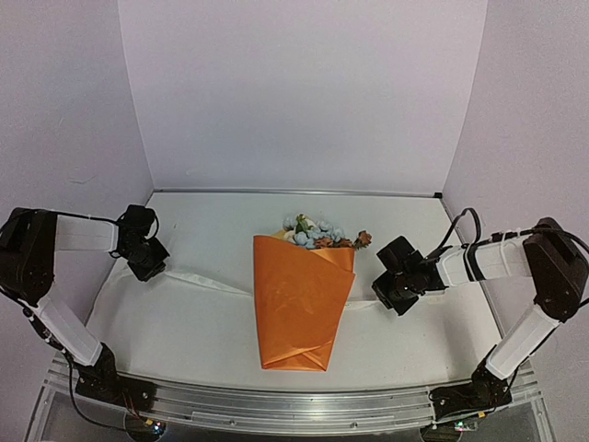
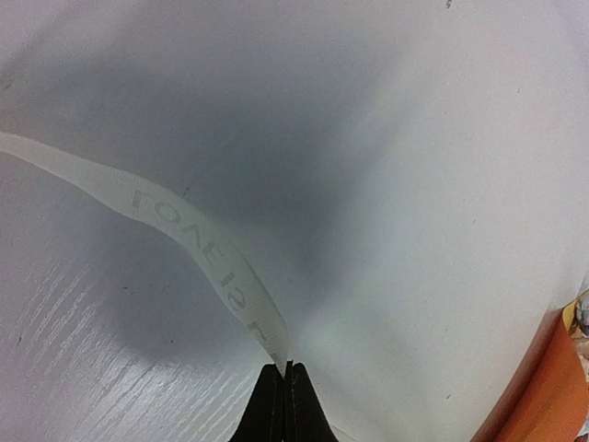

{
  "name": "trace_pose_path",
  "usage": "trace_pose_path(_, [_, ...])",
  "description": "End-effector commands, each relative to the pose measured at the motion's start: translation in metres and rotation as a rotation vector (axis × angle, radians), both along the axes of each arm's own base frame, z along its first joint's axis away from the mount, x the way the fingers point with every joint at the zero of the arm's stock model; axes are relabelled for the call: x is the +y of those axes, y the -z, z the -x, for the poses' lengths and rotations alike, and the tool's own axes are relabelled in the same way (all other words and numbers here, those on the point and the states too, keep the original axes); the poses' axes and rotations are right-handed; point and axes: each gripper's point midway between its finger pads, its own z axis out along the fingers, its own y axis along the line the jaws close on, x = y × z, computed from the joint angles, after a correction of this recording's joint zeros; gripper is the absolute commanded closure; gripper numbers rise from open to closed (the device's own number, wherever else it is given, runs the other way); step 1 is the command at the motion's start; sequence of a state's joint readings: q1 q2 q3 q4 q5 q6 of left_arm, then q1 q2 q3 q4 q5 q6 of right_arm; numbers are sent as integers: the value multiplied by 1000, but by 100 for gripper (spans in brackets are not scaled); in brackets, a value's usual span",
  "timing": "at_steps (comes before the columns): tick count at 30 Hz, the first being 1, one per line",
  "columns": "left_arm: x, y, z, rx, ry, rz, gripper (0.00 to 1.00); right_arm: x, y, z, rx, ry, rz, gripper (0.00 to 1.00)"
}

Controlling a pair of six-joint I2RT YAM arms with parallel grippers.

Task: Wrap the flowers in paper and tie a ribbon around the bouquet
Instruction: Adjust the ribbon at the center of the board, then pick up the right side of the ribbon from the center of the board.

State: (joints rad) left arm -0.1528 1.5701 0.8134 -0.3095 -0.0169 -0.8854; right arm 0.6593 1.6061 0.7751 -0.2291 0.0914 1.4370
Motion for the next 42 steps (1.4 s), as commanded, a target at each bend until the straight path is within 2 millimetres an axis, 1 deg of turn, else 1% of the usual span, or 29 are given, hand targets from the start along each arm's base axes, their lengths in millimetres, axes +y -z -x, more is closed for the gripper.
trace_pose_path(1, [-6, -23, -34, -108, 22, 17, 100, 2, -14, -27, -85, -22, 38, 100])
trace_pose_path(3, [-10, -28, -38, -132, 32, 34, 100, 4, -18, -32, -100, -32, 48, 100])
trace_pose_path(7, [-14, -39, -40, -175, 50, 55, 100, 8, -26, -42, -129, -55, 61, 100])
trace_pose_path(10, [-23, -52, -39, -231, 101, 90, 100, 15, -27, -43, -122, -87, 44, 100])
trace_pose_path(12, [-30, -62, -35, -274, 140, 108, 100, 16, -26, -41, -115, -100, 38, 99])
trace_pose_path(13, [-33, -65, -32, -292, 160, 111, 100, 16, -25, -39, -111, -103, 39, 97])
trace_pose_path(15, [-40, -85, -28, -362, 200, 113, 100, 15, -23, -37, -105, -113, 38, 91])
trace_pose_path(18, [-52, -109, -23, -443, 264, 102, 100, 17, -22, -33, -94, -136, 32, 84])
trace_pose_path(21, [-59, -120, -20, -475, 291, 105, 100, 14, -25, -28, -100, -155, 37, 68])
trace_pose_path(23, [-62, -121, -19, -476, 300, 110, 100, 5, -31, -23, -97, -156, 62, 56])
trace_pose_path(25, [-64, -119, -19, -466, 312, 118, 100, -9, -37, -15, -76, -154, 103, 45])
trace_pose_path(28, [-68, -114, -18, -451, 328, 130, 100, -44, -42, 0, -32, -118, 175, 33])
trace_pose_path(29, [-69, -113, -18, -450, 331, 132, 100, -56, -41, 5, -20, -105, 187, 31])
trace_pose_path(32, [-71, -112, -19, -447, 336, 135, 100, -85, -34, 14, 20, -62, 190, 28])
trace_pose_path(36, [-73, -112, -20, -446, 347, 140, 100, -117, -22, 22, 98, 8, 172, 26])
trace_pose_path(38, [-73, -113, -20, -447, 348, 138, 100, -130, -18, 20, 122, 46, 162, 26])
trace_pose_path(42, [-72, -111, -21, -442, 343, 132, 100, -143, -13, 6, 166, 83, 130, 27])
